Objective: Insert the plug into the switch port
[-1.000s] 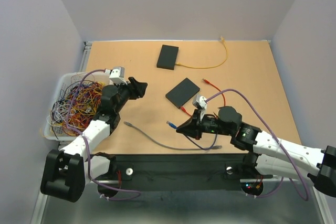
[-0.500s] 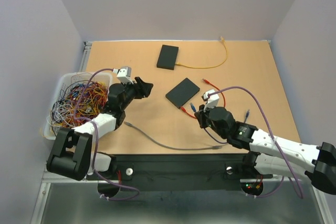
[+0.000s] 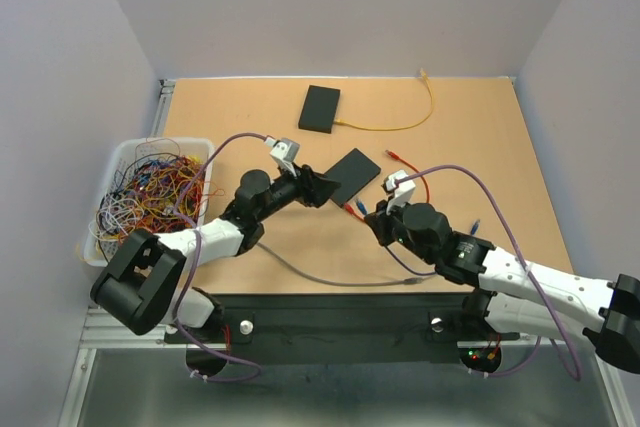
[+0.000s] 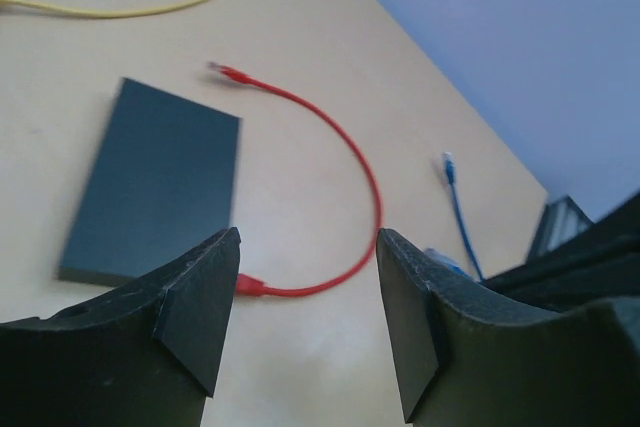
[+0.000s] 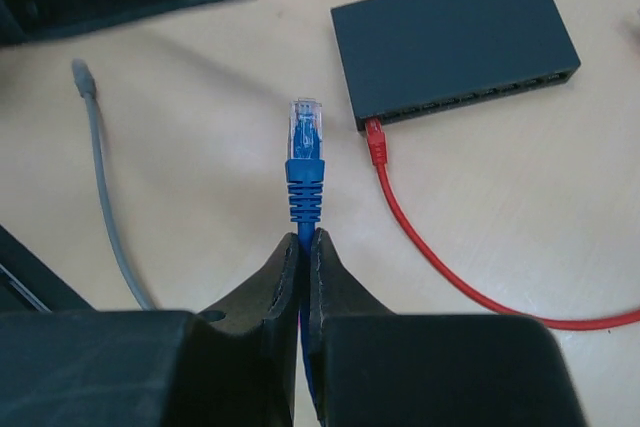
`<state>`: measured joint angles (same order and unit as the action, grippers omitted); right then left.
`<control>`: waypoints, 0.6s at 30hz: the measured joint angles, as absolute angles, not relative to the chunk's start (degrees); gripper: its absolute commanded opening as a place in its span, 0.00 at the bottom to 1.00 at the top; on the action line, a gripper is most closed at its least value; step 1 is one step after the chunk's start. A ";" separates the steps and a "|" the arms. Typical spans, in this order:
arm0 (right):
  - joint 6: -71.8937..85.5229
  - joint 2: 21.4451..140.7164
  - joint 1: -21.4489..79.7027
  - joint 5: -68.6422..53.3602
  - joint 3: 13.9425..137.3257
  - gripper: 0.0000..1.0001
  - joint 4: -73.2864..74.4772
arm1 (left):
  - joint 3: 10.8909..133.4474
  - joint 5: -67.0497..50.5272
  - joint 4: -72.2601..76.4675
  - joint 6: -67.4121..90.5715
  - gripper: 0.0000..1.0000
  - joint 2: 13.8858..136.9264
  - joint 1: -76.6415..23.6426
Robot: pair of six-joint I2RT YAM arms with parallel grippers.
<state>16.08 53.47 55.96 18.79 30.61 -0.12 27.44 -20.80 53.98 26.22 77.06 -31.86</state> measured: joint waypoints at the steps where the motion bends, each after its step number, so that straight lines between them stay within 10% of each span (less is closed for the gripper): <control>1: 15.90 53.06 55.96 18.46 30.70 0.01 -0.73 | 27.86 -20.99 54.26 26.61 0.68 77.06 -33.63; 18: 15.44 54.37 55.96 16.71 33.30 0.00 -2.17 | 32.73 -12.88 50.63 27.99 0.63 77.47 -44.60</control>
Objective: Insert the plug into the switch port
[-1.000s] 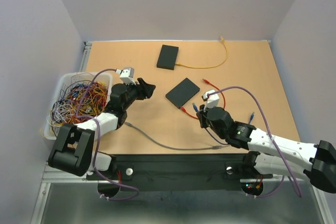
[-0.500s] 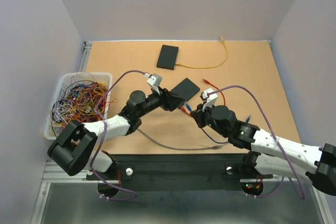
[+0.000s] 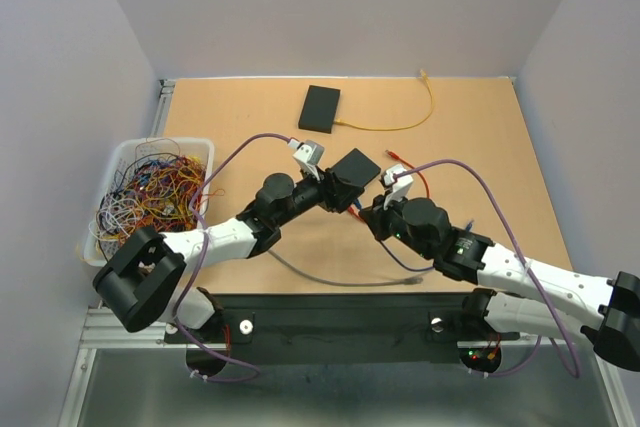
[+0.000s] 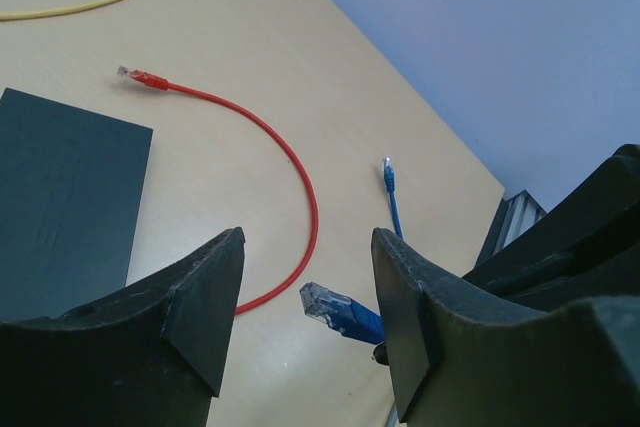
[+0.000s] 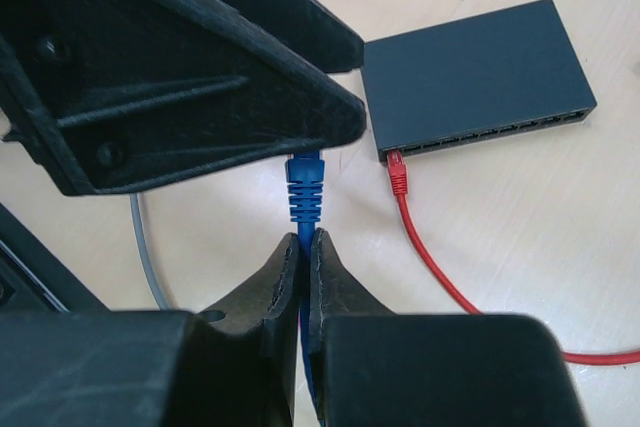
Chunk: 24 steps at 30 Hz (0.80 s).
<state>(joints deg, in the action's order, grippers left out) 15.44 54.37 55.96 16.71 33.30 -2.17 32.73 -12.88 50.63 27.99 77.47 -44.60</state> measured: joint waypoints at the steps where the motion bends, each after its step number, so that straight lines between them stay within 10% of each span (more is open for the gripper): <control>1: 15.44 54.37 55.96 16.73 33.43 0.00 -2.22 | 33.01 -12.71 50.52 27.99 0.62 77.78 -44.95; 15: 15.84 54.57 55.96 18.63 34.37 0.02 -3.22 | 35.53 -11.94 50.87 30.41 0.00 78.52 -46.57; 21: 16.05 54.48 55.96 19.09 34.37 0.55 -3.75 | 35.59 -11.94 50.48 31.20 0.00 78.52 -46.59; 24: 16.21 54.41 55.96 19.35 34.37 0.60 -4.32 | 35.59 -11.75 49.82 31.90 0.00 78.50 -46.81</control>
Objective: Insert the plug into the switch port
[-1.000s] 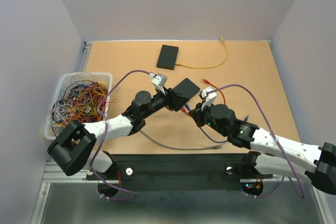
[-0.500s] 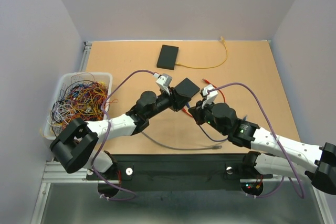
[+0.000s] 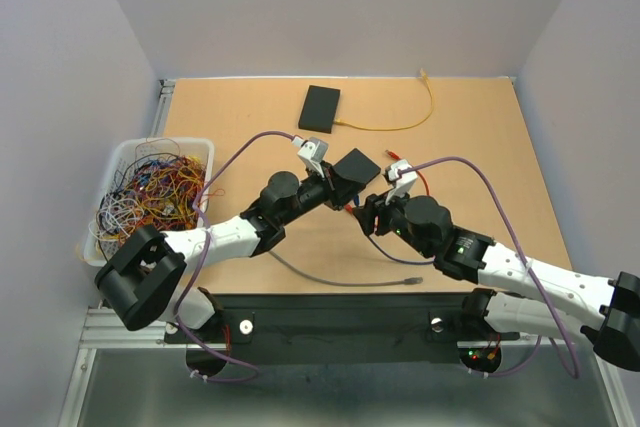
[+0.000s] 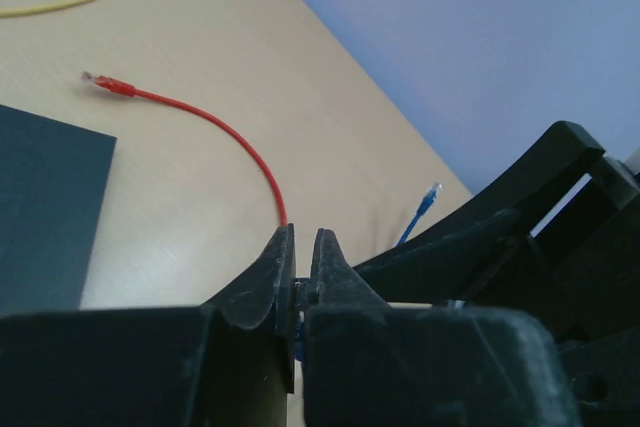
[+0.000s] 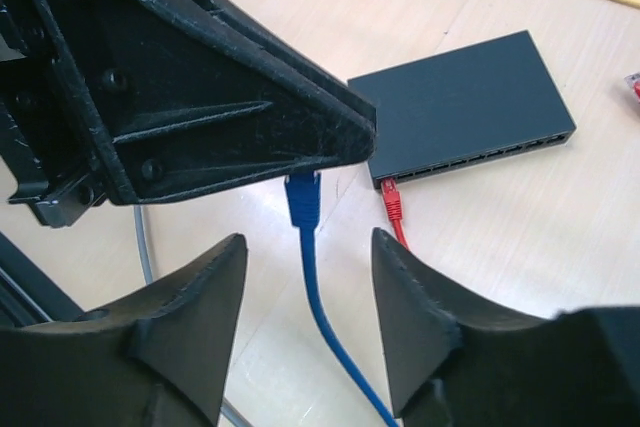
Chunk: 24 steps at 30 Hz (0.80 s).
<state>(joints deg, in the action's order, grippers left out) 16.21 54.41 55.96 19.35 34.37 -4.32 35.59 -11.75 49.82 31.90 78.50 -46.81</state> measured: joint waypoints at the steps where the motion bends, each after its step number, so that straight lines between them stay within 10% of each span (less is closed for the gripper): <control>1: 16.23 54.35 55.96 19.35 34.37 0.60 -4.36 | 35.59 -11.70 49.78 31.55 0.00 78.50 -46.83; 24: 16.23 58.37 55.96 21.21 35.90 0.38 -5.56 | 35.59 -10.46 49.45 33.54 0.00 78.48 -46.92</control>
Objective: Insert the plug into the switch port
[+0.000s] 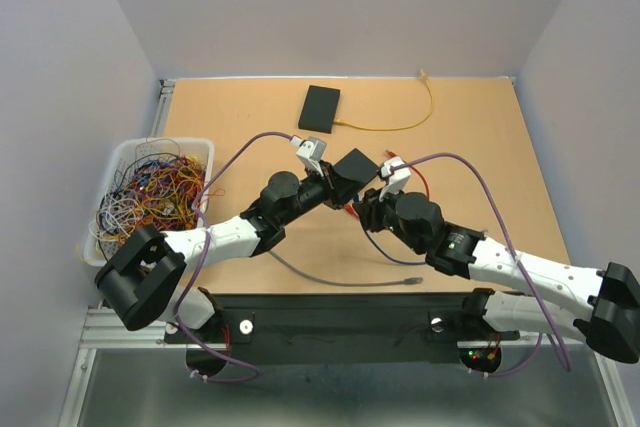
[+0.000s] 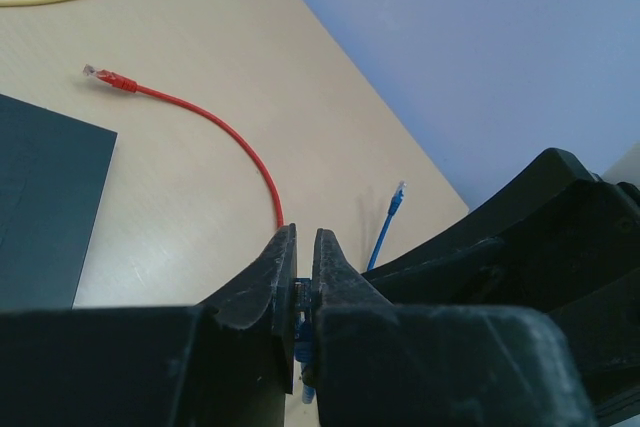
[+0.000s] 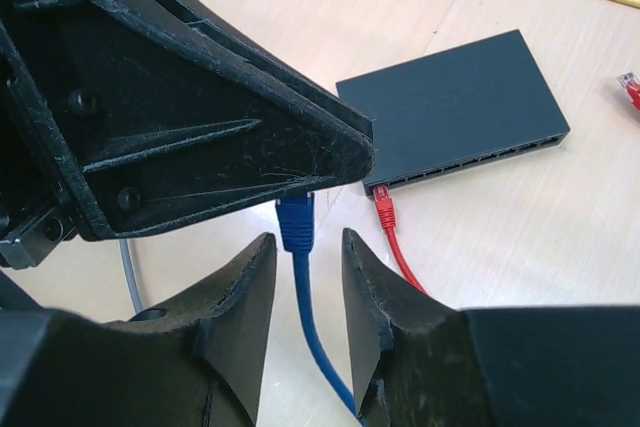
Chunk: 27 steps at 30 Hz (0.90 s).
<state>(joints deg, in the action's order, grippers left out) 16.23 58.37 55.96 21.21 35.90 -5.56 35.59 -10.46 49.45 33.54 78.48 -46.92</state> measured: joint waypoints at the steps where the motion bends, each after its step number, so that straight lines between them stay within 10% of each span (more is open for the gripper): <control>1: 16.21 58.67 55.96 21.21 35.99 0.38 -5.69 | 35.59 -10.46 49.45 33.54 0.00 78.48 -46.94; 27: 16.34 61.49 55.96 22.11 36.75 0.20 -8.21 | 35.59 -10.15 49.45 33.52 0.00 78.48 -46.94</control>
<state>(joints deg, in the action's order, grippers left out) 16.34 61.49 55.96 22.11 36.75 -8.21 35.59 -10.15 49.45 33.52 78.48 -46.94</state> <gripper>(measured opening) 0.236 0.157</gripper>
